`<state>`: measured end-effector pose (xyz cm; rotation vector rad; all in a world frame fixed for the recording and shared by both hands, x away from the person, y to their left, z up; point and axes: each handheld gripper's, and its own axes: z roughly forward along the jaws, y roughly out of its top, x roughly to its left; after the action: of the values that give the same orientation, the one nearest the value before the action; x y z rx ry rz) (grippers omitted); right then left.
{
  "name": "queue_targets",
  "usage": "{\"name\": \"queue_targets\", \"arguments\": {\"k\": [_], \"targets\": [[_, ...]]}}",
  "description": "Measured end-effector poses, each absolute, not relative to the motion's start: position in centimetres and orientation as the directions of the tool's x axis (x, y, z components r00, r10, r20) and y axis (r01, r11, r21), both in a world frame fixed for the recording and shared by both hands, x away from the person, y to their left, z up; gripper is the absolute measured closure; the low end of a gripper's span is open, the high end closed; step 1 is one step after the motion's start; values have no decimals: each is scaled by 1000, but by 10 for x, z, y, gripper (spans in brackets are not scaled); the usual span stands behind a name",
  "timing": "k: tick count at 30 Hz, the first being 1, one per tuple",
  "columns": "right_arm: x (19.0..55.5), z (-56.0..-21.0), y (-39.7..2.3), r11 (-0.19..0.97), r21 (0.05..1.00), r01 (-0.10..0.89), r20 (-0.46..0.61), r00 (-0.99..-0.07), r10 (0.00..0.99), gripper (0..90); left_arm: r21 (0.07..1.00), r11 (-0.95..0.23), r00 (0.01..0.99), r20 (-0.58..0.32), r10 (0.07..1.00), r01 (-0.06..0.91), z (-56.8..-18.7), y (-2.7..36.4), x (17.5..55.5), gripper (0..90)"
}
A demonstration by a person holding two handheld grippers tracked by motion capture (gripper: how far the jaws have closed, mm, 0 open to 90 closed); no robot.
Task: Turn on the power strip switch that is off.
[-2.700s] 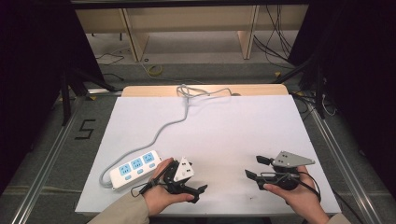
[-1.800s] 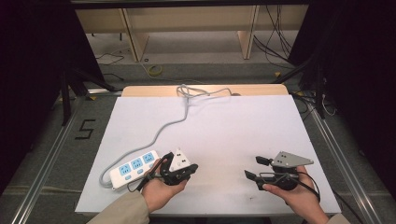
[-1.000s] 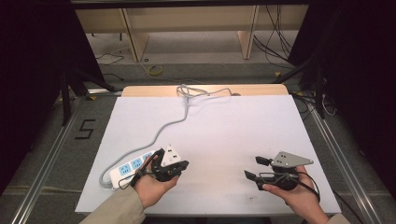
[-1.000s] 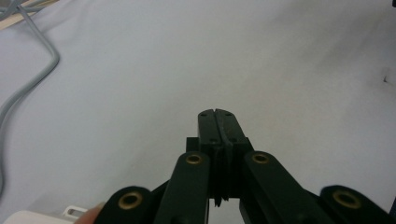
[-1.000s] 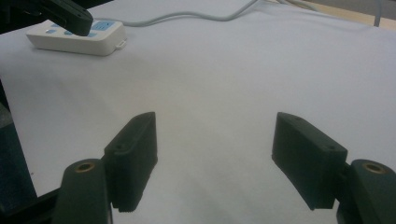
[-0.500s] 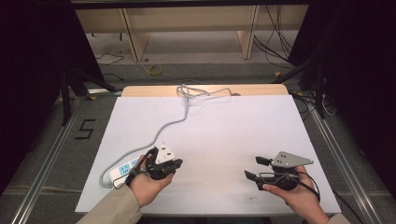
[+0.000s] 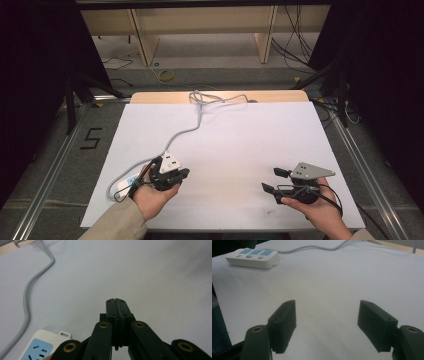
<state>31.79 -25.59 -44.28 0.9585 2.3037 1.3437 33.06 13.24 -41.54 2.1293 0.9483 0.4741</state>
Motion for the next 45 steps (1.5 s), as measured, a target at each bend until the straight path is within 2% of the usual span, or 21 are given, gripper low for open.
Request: {"name": "queue_targets", "arguments": {"k": [45], "targets": [[318, -444, -255, 343, 851, 399, 71, -733, 677, 314, 722, -395, 562, 10, 827, 568, -409, 177, 337, 898]]}}
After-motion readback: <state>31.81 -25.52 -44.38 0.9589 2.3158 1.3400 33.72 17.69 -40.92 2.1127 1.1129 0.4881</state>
